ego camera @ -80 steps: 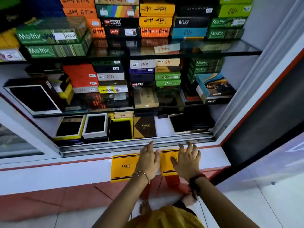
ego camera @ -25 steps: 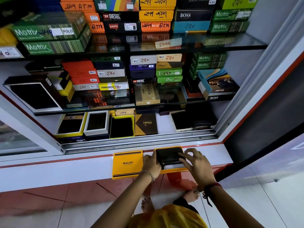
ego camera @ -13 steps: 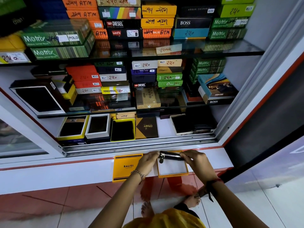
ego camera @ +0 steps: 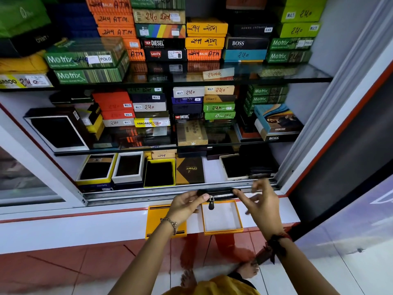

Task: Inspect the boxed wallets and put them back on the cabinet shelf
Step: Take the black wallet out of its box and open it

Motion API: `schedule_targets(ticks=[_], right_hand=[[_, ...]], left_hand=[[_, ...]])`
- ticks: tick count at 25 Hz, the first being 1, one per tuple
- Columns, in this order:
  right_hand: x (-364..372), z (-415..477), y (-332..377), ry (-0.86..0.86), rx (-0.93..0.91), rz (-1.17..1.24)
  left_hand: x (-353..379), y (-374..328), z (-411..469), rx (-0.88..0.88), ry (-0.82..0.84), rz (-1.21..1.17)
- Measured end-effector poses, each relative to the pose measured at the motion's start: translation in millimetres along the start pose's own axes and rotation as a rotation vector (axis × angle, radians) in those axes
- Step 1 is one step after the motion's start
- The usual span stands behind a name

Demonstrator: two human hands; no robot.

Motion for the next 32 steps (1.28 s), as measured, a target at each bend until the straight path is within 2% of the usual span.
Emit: schedule_targets(ticks=[1,2,3,5,6,8,12,15,17,19,22,25,29,30,32], right_hand=[[3.2,-3.8,-1.3,-0.008,0.112,0.005],[8.3,-9.2,-0.2,0.037,0.144,-0.059],[15.7,-16.8,4.7,0.149,0.152,-0.104],[32.6,-34.0,16.7,0.377,0.199,0.004],[37.9,-38.3,22.6,0.426,0.231,0.094],[42.5,-36.3,27.9,0.418,0.267,0.215],[18.2,-14.8,25.8,0.319,0.299,0.290],[-8.2,4.4,4.8,0.234,0.454,0.276],[-13.3,4.1,-5.7,0.273,0.565,0.224],[-5.4,-6.2,-5.9,0.356,0.621,0.263],[13.7,-27.4,8.2,0.505,0.555,0.283],[28.4,-39.1,21.2,0.625,0.540,0.336],[27.6,-35.3,39.5,0.708,0.433,0.340],[25.6,-33.2,42.2,0.721,0.406,0.351],[20.1,-28.6,42.1,0.720,0.391,0.383]], left_hand=[[-0.2,-0.1,0.3,0.006,-0.033,-0.028],[0.1,-0.5,0.1,0.019,-0.055,-0.053],[0.5,-0.2,0.4,0.031,-0.069,-0.072],[2.3,-0.5,2.2,0.032,-0.083,-0.082],[3.8,-0.3,3.2,0.033,-0.084,-0.079],[4.9,1.0,3.6,0.038,-0.092,-0.082],[-9.5,1.2,2.5,0.042,-0.168,-0.132],[-19.1,0.0,3.9,-0.016,-0.166,-0.164],[-13.6,1.3,2.8,-0.178,-0.073,-0.222],[-2.7,6.9,-6.7,-0.357,0.132,-0.342],[10.4,4.9,-27.6,-0.413,0.511,-0.563],[13.9,-1.3,-34.0,-0.441,0.740,-0.759],[11.6,2.0,-35.2,-0.594,0.803,-0.874],[9.2,1.6,-35.6,-0.579,0.808,-0.888],[2.6,-2.5,-35.0,-0.436,0.792,-0.855]])
Point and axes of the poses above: each hand's wrist, its own z-axis towards the middle knuckle, its own x-axis out of the palm, y = z × x, the point moved 3 cm from there along z, towards the middle knuckle, and after that the axes turned 13 degrees about -y, right-handed, at the moved point
